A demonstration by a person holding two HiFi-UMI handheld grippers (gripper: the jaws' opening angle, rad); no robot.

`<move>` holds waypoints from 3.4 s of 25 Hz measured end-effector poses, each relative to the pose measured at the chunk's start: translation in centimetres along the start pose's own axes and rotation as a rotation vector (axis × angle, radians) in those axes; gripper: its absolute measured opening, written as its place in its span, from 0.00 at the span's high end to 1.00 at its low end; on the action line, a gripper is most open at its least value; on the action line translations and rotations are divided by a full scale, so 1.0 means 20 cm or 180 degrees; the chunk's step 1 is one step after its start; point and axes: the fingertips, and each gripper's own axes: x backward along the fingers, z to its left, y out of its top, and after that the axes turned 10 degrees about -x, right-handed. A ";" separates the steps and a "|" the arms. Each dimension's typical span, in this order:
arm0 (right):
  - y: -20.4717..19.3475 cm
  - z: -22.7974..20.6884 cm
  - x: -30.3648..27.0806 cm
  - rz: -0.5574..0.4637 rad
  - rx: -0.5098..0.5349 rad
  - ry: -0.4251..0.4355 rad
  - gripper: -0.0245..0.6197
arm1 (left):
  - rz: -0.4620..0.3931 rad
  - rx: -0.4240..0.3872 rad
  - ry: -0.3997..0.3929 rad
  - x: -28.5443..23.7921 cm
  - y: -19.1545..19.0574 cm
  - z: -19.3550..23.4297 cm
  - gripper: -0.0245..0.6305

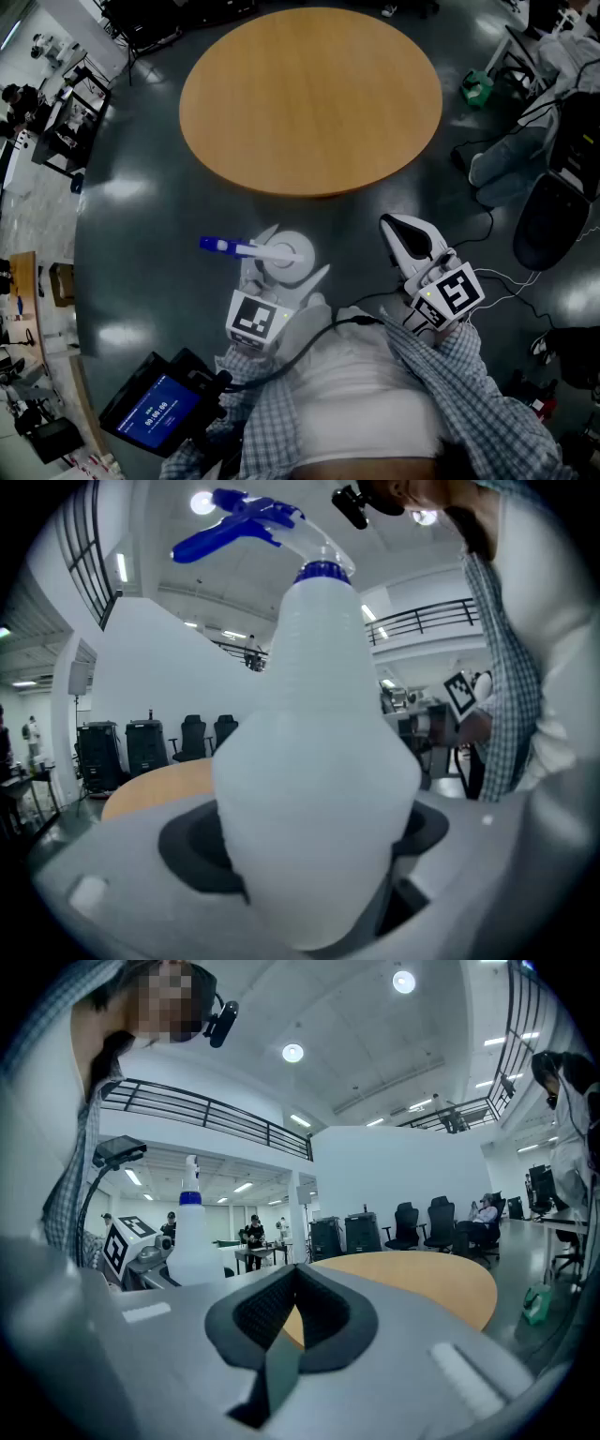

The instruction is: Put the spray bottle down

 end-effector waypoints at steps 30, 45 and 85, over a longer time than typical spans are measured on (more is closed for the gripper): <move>-0.01 -0.19 0.17 -0.0112 -0.0117 -0.0007 0.96 | 0.0078 -0.0152 0.0240 -0.12 0.03 -0.07 0.31; -0.07 -0.34 0.27 -0.0135 -0.0222 -0.0254 0.96 | -0.0011 -0.0242 0.0242 -0.23 0.10 -0.04 0.31; 0.27 -1.31 -1.18 0.0175 0.0106 -0.0120 0.96 | -0.0201 -0.0074 0.0163 -1.66 -0.16 1.42 0.31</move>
